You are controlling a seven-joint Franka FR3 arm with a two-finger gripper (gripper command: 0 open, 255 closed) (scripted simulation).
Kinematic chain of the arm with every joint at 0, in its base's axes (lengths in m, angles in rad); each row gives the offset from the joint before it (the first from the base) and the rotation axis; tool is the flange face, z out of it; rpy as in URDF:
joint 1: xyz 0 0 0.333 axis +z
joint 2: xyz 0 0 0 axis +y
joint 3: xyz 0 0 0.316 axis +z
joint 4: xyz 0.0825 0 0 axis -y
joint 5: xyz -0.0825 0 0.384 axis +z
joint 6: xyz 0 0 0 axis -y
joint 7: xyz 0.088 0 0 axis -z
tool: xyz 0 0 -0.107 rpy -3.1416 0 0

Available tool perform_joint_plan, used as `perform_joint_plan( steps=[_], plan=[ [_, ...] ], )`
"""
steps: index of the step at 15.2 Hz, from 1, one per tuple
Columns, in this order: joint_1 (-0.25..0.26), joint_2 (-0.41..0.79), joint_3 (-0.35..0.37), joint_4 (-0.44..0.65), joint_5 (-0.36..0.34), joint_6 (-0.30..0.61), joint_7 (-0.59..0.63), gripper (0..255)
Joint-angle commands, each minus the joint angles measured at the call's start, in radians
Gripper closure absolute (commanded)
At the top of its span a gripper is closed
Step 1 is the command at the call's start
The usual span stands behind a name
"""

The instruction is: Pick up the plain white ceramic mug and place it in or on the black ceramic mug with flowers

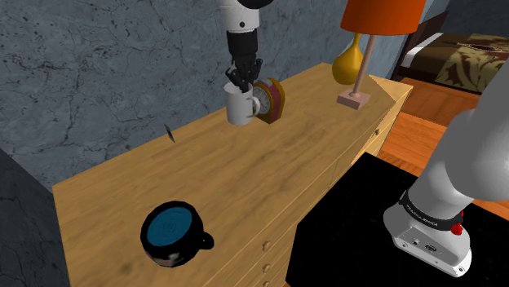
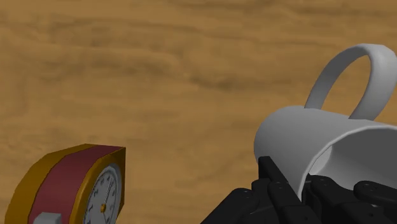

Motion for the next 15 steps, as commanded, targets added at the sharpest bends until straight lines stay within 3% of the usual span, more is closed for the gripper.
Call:
perform_joint_plan(
  steps=[1,15],
  plan=[
    [0.023,-0.012,0.022,-0.014,0.004,0.003,0.045,255],
    [0.197,0.087,0.184,0.129,-0.020,-0.043,0.386,255]
  ],
)
